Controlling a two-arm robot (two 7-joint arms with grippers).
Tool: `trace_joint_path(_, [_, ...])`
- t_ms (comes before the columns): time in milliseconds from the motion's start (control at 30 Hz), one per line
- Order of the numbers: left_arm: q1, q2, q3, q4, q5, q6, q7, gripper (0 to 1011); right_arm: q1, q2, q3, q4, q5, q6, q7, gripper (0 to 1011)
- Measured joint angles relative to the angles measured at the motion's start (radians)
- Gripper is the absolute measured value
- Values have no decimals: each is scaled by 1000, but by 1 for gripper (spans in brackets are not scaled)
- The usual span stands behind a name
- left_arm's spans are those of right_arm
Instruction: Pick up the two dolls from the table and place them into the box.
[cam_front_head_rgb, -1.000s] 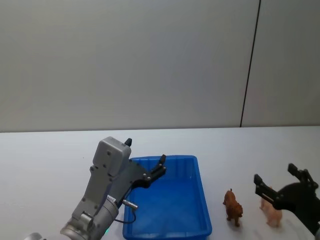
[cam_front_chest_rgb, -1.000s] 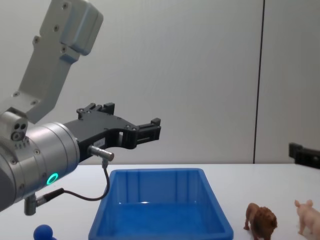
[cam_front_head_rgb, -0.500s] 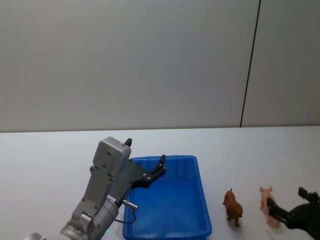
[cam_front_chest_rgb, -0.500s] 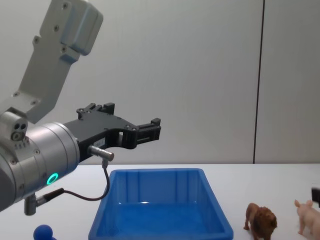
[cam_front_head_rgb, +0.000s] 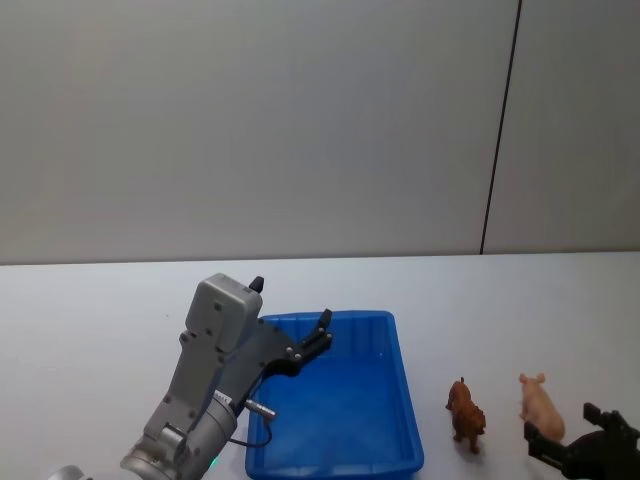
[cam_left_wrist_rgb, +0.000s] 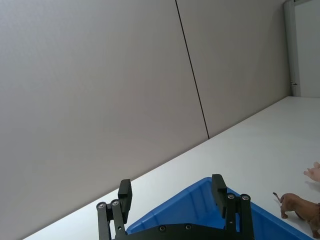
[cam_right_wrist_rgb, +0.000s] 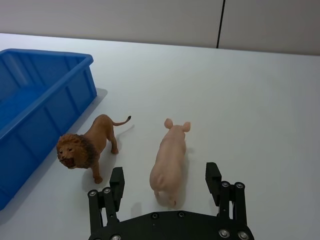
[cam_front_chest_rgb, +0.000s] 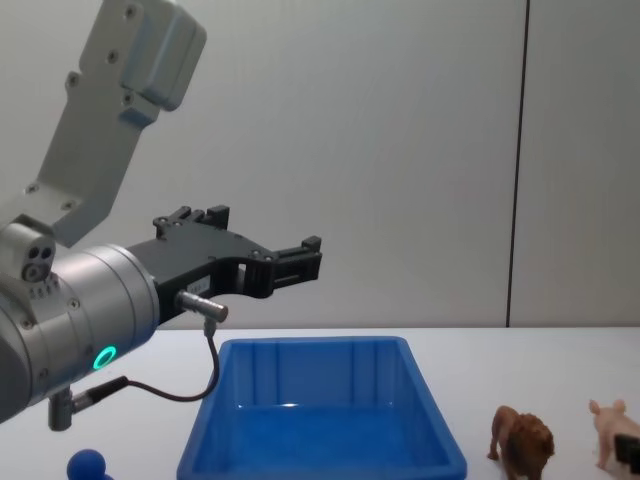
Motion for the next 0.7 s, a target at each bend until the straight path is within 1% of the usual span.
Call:
trace_joint_path(167, [0, 0, 0, 0, 0, 0, 0, 1003, 16, -13, -6, 28, 8, 12, 10, 998])
trace_joint_path(200, [0, 0, 0, 0, 0, 0, 0, 1003, 19, -15, -7, 32, 9, 13, 11, 964])
trace_joint_path(267, [0, 0, 0, 0, 0, 0, 0, 1003, 28, -22, -10, 46, 13, 19, 12, 940])
trace_joint_path(300, [0, 0, 0, 0, 0, 0, 0, 1003, 31, -24, -11, 50, 15, 22, 12, 911])
trace_joint_path(333, [0, 0, 0, 0, 0, 0, 0, 1003, 36, -28, -12, 58, 19, 26, 11, 911])
trace_joint_path(367, [0, 0, 0, 0, 0, 0, 0, 1003, 40, -30, -13, 63, 21, 28, 11, 865])
trace_joint_path(400, [0, 0, 0, 0, 0, 0, 0, 1003, 42, -32, -13, 67, 23, 30, 10, 855])
trace_joint_path(433, [0, 0, 0, 0, 0, 0, 0, 1003, 48, -36, -15, 76, 27, 35, 8, 813])
trace_joint_path(467, [0, 0, 0, 0, 0, 0, 0, 1003, 50, -38, -15, 79, 29, 36, 7, 813])
trace_joint_path(500, [0, 0, 0, 0, 0, 0, 0, 1003, 56, -42, -16, 88, 33, 39, 4, 759])
trace_joint_path(533, [0, 0, 0, 0, 0, 0, 0, 1003, 56, -42, -16, 88, 33, 39, 4, 740])
trace_joint_path(667, [0, 0, 0, 0, 0, 0, 0, 1003, 69, -52, -18, 106, 41, 43, -4, 601])
trace_joint_path(700, [0, 0, 0, 0, 0, 0, 0, 1003, 70, -53, -18, 108, 42, 43, -6, 588])
